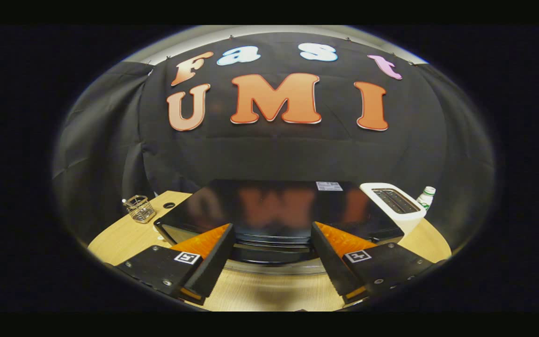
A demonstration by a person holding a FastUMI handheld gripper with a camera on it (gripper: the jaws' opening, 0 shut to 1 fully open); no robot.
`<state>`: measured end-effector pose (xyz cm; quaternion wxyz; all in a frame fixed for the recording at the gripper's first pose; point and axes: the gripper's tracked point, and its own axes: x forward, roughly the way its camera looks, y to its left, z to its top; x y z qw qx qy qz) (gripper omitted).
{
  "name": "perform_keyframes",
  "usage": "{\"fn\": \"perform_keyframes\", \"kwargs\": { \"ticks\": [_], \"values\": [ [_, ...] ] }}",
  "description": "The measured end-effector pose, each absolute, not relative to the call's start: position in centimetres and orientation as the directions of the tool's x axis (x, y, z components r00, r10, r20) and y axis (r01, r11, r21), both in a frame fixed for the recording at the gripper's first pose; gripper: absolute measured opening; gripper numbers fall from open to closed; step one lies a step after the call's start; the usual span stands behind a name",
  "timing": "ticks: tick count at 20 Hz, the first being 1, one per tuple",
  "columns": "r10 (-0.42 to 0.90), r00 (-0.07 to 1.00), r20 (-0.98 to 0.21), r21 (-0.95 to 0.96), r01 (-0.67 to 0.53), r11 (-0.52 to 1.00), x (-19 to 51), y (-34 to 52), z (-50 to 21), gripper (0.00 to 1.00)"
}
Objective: Open the toaster oven, put the food inside, and close the toaster oven door.
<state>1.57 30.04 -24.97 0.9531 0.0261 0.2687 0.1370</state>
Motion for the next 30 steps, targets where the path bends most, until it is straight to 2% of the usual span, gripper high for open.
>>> {"fn": "perform_keyframes", "kwargs": {
  "ticks": [2,3,5,12,18,30],
  "values": [
    [0.287,0.824,-0.489,0.164,-0.236,0.958,-0.1,29.8,-24.6,0.92],
    [0.296,0.840,-0.455,0.166,-0.247,0.955,-0.3,29.7,-24.0,0.90],
    [0.323,0.828,-0.459,0.156,-0.283,0.946,-1.4,29.8,-24.2,0.87],
    [0.395,0.701,-0.594,0.183,-0.361,0.915,-7.5,29.5,-26.1,0.87],
    [0.431,0.551,-0.714,0.304,-0.310,0.901,-13.3,29.4,-30.6,0.87],
    [0.363,0.437,-0.823,0.258,-0.282,0.924,-14.8,28.6,-36.9,0.84]
  ]
}}
